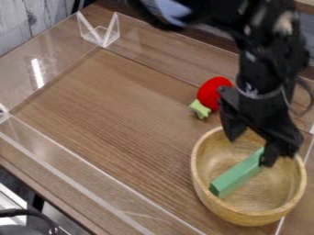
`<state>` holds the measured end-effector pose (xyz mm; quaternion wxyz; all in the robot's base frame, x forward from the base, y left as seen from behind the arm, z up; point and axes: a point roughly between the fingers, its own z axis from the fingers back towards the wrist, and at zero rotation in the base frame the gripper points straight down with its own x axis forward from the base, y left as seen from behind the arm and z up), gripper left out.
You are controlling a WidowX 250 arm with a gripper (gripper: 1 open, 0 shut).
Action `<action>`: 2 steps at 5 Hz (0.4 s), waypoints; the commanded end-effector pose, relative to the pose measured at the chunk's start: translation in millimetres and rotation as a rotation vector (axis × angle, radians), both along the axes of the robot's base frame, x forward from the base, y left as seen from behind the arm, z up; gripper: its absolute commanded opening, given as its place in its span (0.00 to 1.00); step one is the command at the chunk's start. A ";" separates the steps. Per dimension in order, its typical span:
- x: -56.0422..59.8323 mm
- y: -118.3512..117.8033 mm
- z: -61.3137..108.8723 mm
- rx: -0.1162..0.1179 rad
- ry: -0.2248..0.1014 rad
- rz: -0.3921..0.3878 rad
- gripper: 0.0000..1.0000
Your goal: Put the green block in the brown bowl
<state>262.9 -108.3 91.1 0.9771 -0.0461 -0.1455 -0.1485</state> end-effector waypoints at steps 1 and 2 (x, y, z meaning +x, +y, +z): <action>10.3 23.0 36.4 -0.023 -0.082 0.061 1.00; 17.9 55.2 48.0 -0.015 -0.101 0.130 0.00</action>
